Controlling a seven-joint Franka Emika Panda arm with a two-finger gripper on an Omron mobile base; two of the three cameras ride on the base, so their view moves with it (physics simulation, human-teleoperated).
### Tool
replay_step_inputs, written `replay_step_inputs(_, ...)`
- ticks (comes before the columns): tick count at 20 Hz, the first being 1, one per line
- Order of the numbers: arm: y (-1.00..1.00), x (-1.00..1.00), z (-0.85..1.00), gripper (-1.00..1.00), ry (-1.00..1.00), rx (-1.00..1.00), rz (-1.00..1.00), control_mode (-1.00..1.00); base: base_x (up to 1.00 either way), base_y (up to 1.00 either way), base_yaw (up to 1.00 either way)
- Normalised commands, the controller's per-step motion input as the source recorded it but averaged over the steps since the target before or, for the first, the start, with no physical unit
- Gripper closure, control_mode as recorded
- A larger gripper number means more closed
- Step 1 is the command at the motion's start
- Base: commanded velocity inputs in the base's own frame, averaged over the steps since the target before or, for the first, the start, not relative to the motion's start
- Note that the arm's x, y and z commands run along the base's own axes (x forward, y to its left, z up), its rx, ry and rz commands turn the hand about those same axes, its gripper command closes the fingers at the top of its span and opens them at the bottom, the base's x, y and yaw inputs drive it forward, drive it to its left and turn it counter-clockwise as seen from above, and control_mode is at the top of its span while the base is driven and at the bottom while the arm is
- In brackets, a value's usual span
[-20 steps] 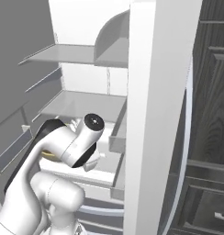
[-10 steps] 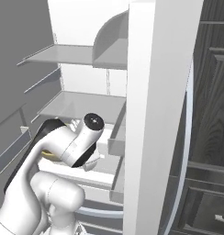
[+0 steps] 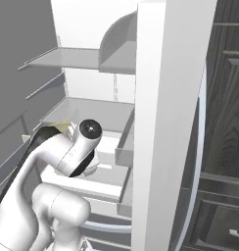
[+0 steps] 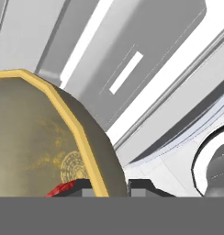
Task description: Place one of the steaks on the plate and the other in the bowl. Then place the bowl in the fridge.
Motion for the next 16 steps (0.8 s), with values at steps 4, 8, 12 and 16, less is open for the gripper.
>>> replay_step_inputs(4, 0.16, 0.72, 0.28, 1.00, 0.00, 0.05, -0.27, -1.00, 0.00, 0.00, 0.00)
replay_step_inputs(8, -0.05, 0.75, 0.21, 1.00, 0.08, 0.09, -0.29, -1.00, 0.00, 0.00, 0.00)
replay_step_inputs(12, 0.00, 0.86, 0.02, 1.00, 0.07, 0.00, -0.07, -1.00, 0.00, 0.00, 0.00)
replay_step_inputs(16, -0.21, 1.00, 0.00, 1.00, 0.12, 0.01, -0.03, -1.00, 0.00, 0.00, 0.00)
